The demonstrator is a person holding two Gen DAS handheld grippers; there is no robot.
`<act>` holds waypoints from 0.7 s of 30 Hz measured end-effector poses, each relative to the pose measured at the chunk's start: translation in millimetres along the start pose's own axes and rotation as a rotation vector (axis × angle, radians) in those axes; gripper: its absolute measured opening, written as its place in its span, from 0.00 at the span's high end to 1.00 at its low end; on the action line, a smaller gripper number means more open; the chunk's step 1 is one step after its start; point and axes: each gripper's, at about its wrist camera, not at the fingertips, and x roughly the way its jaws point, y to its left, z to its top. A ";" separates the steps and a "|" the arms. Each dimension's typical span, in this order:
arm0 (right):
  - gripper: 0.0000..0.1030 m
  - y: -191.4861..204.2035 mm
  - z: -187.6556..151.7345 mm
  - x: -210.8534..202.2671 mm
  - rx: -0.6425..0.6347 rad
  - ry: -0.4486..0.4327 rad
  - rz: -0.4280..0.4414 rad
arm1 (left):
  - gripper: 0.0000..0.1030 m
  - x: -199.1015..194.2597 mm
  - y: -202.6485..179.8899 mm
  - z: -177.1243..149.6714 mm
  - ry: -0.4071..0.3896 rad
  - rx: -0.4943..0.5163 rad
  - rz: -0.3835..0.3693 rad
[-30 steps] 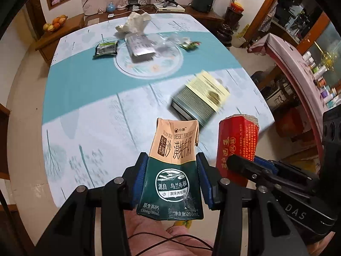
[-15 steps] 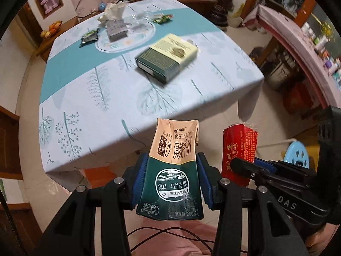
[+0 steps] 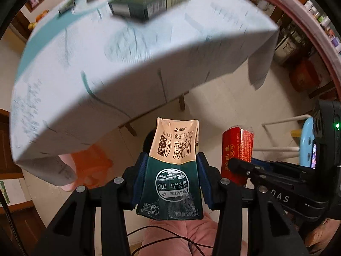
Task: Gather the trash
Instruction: 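Lower the milk carton and red packet over the bin and open both tools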
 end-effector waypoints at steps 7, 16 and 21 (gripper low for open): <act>0.80 -28.0 1.9 70.2 0.064 0.060 -0.010 | 0.57 87.8 6.9 -9.7 0.073 -0.009 -0.018; 0.78 -58.4 9.3 154.0 0.098 0.102 -0.031 | 0.49 171.3 2.8 -5.8 0.084 0.044 0.017; 0.73 -69.8 13.0 181.7 0.124 0.103 -0.052 | 0.21 190.7 16.6 -4.3 0.066 0.044 0.054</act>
